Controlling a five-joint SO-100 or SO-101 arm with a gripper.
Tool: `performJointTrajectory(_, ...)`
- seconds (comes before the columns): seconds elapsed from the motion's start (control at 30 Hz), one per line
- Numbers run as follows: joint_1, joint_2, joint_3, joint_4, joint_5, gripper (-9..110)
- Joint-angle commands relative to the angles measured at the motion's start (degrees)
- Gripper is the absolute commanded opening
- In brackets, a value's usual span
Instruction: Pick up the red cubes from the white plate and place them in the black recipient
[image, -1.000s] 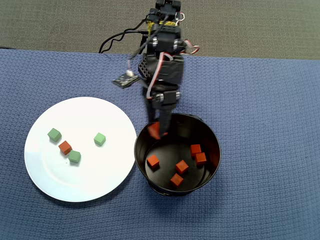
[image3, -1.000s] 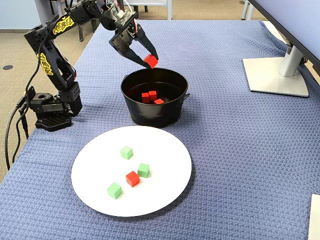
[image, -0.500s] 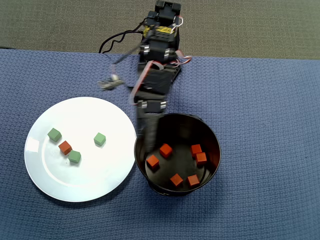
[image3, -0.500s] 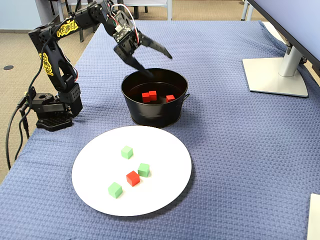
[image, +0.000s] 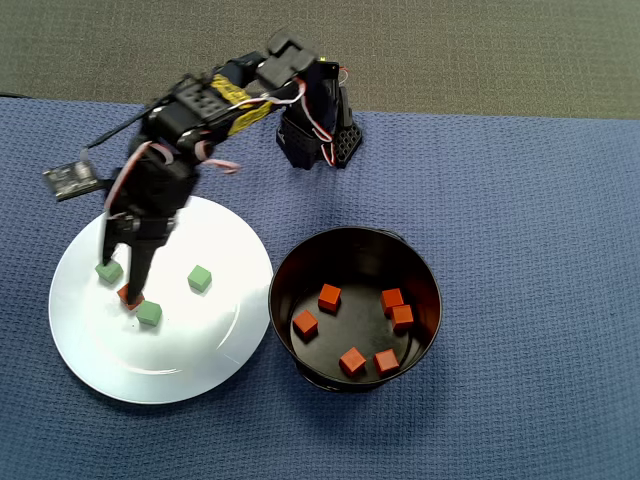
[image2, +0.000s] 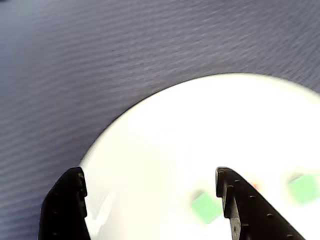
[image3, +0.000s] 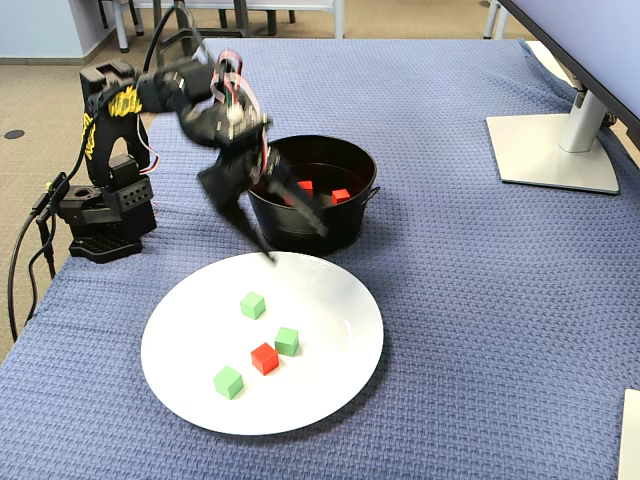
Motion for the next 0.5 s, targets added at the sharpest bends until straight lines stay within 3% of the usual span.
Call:
performJointTrajectory(0.0,3.69,-8.0,-13.36,0.7,-5.54,26)
performJointTrajectory(0.47,6.68,-38.58,-40.61,4.92,-15.03,24)
